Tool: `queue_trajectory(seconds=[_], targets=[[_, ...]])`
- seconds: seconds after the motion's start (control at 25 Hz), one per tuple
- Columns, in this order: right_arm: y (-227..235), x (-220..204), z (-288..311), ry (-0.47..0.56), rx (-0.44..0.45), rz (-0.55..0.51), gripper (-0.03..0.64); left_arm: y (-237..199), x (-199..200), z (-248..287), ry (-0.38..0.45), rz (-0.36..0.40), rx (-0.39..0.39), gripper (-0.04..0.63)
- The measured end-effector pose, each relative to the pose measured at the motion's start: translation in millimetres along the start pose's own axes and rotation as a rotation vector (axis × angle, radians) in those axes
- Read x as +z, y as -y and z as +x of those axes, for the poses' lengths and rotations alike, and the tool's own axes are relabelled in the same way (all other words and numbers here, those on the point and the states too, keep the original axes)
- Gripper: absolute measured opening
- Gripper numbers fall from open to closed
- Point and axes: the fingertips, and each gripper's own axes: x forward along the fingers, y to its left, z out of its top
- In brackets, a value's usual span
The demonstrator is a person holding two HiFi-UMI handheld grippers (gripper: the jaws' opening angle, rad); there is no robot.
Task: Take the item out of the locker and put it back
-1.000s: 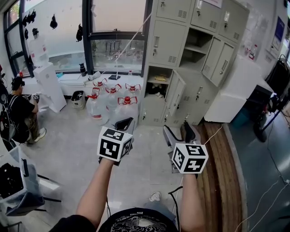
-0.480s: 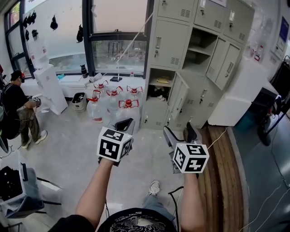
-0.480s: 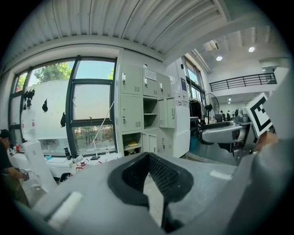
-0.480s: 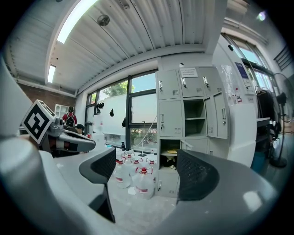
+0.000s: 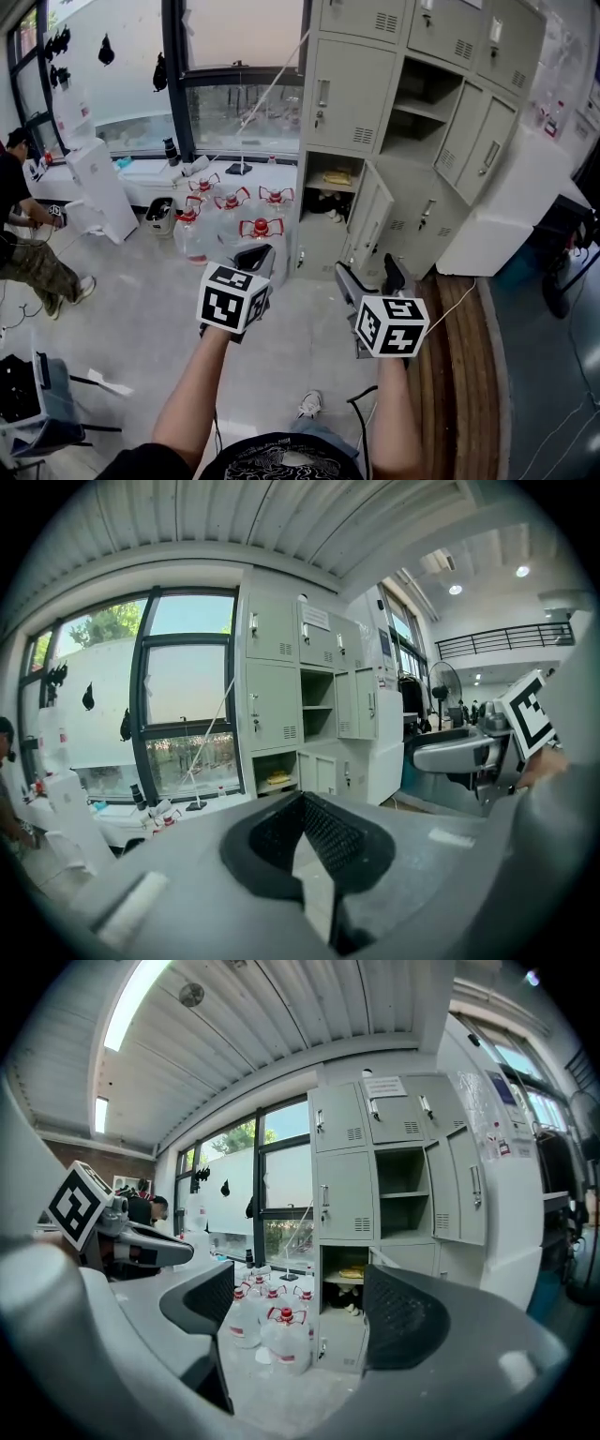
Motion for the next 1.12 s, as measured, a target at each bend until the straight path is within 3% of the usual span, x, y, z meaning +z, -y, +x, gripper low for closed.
queue_trajectory(seconds=[0.56,1.12], targets=[[91.5,33.2,102.7,-0.003,0.038,0.002,0.425,-25.4,44.2,117.9,-0.011,-0.019,0.064,0.0],[130.5,29.6,144.2,-0.021,0.075,0.014,0.414,-26.3,49.2,171.6,-0.05,-0.022,0.1,0.0]])
